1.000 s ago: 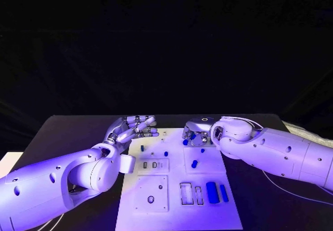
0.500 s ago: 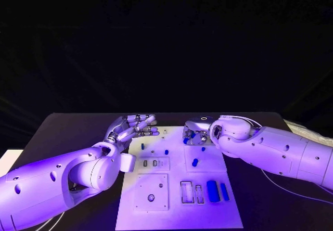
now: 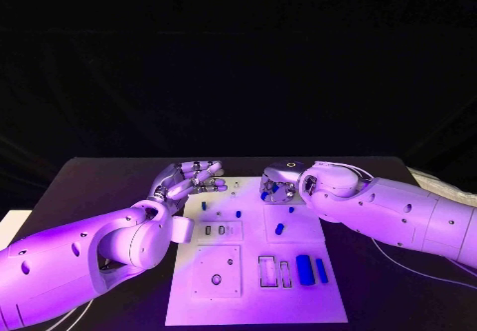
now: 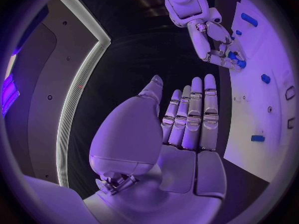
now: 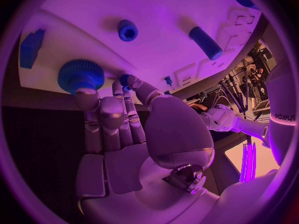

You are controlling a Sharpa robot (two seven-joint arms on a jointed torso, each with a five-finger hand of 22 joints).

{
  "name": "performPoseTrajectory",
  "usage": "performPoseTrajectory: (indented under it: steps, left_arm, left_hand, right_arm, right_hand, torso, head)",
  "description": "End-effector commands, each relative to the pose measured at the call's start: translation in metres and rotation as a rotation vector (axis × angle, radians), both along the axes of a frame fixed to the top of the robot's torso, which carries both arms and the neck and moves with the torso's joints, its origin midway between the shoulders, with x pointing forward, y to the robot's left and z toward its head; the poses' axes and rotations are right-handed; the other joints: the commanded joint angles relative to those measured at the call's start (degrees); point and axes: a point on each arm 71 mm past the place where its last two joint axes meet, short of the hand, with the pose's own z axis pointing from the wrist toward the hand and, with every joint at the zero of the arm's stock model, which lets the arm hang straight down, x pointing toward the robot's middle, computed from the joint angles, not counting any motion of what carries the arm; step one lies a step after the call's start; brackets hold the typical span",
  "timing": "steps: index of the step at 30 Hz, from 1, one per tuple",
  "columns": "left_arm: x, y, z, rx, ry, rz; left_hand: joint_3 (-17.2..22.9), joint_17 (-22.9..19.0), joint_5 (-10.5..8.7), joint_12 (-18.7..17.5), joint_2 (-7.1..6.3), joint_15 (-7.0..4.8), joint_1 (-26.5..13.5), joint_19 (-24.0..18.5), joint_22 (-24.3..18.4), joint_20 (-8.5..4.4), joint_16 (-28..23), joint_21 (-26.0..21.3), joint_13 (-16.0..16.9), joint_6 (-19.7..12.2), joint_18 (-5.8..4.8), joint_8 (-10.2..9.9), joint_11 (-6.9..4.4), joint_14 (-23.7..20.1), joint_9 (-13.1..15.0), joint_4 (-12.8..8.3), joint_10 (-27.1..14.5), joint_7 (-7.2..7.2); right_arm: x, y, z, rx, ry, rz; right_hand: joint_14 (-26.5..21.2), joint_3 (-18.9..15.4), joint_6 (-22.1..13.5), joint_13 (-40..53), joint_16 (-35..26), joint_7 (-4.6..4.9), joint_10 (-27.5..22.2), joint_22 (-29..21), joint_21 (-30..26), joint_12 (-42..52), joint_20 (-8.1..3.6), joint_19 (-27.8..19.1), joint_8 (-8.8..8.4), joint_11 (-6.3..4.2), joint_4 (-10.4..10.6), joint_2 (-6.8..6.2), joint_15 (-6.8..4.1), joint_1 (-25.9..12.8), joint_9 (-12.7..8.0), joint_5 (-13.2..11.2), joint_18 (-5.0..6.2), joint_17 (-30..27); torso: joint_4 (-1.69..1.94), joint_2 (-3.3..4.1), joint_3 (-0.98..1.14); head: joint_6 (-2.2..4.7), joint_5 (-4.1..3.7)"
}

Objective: Assemble the parts on the task board

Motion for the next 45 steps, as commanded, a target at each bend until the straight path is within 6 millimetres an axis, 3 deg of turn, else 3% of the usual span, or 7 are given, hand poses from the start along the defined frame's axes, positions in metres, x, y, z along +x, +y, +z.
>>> performPoseTrajectory:
  steps: [1,5,18,25,34,37,45]
  left_arm:
    - [0.0,-0.002,0.001,-0.011,-0.005,-0.021]
    - [0.001,-0.002,0.001,-0.011,-0.004,-0.023]
    - [0.0,-0.001,0.001,-0.014,-0.005,-0.028]
    - [0.0,-0.001,0.002,-0.013,-0.006,-0.027]
    - [0.0,-0.001,0.003,-0.014,-0.008,-0.028]
    - [0.0,-0.001,0.003,-0.013,-0.008,-0.028]
    - [0.0,-0.001,0.004,-0.013,-0.008,-0.029]
  left_hand:
    - [-0.08,0.12,-0.1,-0.35,0.16,0.32,-0.24,0.61,-0.08,0.0,-0.35,0.13,-0.06,0.01,0.55,-0.44,0.24,0.22,-0.09,-0.45,-0.09,0.31]
    - [-0.06,0.15,-0.1,-0.37,0.2,0.32,-0.21,0.65,-0.09,-0.01,-0.35,0.12,-0.06,0.02,0.55,-0.45,0.23,0.25,-0.08,-0.5,-0.08,0.3]
    - [0.01,0.24,-0.1,-0.46,0.38,0.3,-0.11,0.75,-0.11,-0.02,-0.4,0.08,-0.05,0.06,0.56,-0.5,0.21,0.33,-0.07,-0.65,-0.06,0.25]
    - [0.01,0.24,-0.1,-0.46,0.38,0.3,-0.11,0.75,-0.11,-0.02,-0.4,0.08,-0.05,0.06,0.56,-0.5,0.21,0.33,-0.07,-0.65,-0.06,0.25]
    - [0.01,0.24,-0.1,-0.46,0.38,0.3,-0.11,0.75,-0.11,-0.02,-0.4,0.08,-0.05,0.06,0.56,-0.5,0.21,0.33,-0.07,-0.65,-0.06,0.25]
    - [0.01,0.24,-0.1,-0.46,0.38,0.3,-0.11,0.75,-0.11,-0.02,-0.4,0.08,-0.05,0.06,0.56,-0.5,0.21,0.33,-0.07,-0.65,-0.06,0.25]
    - [0.02,0.31,-0.1,-0.53,0.45,0.29,-0.05,0.81,-0.13,-0.04,-0.46,0.04,-0.04,0.1,0.56,-0.54,0.19,0.37,-0.06,-0.78,-0.03,0.23]
  right_arm:
    - [-0.001,0.0,0.011,0.108,-0.088,-0.013]
    - [-0.002,0.0,0.019,0.199,-0.142,-0.032]
    - [0.008,0.02,0.02,0.267,-0.168,-0.07]
    - [0.012,0.036,0.014,0.247,-0.141,-0.061]
    - [0.014,0.048,0.003,0.206,-0.101,-0.058]
    - [0.014,0.049,0.0,0.195,-0.091,-0.058]
    - [0.015,0.049,-0.002,0.171,-0.088,-0.07]
  right_hand:
    - [1.14,0.27,0.4,0.07,0.42,0.01,0.43,0.29,0.44,0.27,-0.02,0.46,0.2,0.02,0.28,0.78,-0.52,0.16,0.31,-0.44,-1.04,0.13]
    - [0.89,1.03,0.16,-0.04,0.34,0.2,0.12,0.58,0.74,-0.08,-0.01,0.39,-0.09,0.15,0.57,0.89,-0.45,0.43,0.26,-0.31,-1.09,-0.21]
    - [0.83,1.75,0.07,-0.09,0.8,0.39,-0.07,0.88,1.06,-0.22,0.06,0.32,-0.27,0.31,0.94,0.74,-0.33,0.45,0.26,0.04,-1.13,0.2]
    - [0.8,2.08,-0.06,-0.11,1.07,0.48,-0.29,1.03,1.23,-0.26,0.13,0.26,-0.41,0.4,1.19,0.44,-0.24,0.35,0.24,-0.12,-1.14,0.41]
    - [0.77,2.25,-0.08,-0.1,1.29,0.51,-0.37,1.12,1.36,-0.24,0.2,0.18,-0.48,0.45,1.54,0.2,-0.18,0.11,0.24,-0.5,-1.15,0.57]
    - [0.77,2.25,-0.08,-0.1,1.29,0.51,-0.37,1.12,1.36,-0.24,0.2,0.18,-0.48,0.45,1.54,0.2,-0.18,0.11,0.24,-0.5,-1.15,0.57]
    - [0.73,2.47,-0.1,-0.09,1.36,0.49,-0.41,1.14,1.43,-0.22,0.24,0.11,-0.51,0.45,1.76,0.15,-0.16,0.05,0.24,-0.41,-1.14,0.55]
  torso:
    - [0.05,0.05,-0.01]
    - [0.14,0.08,-0.12]
    - [0.2,0.4,-0.05]
    - [0.82,0.65,-0.58]
    - [1.26,1.04,-1.06]
    - [1.29,1.12,-1.15]
    - [1.23,1.13,-1.1]
  head:
    - [0.23,-0.1]
    - [0.36,-0.3]
    - [0.92,0.33]
    - [1.07,0.14]
    - [1.1,0.03]
    - [1.12,0.05]
    - [0.92,0.06]
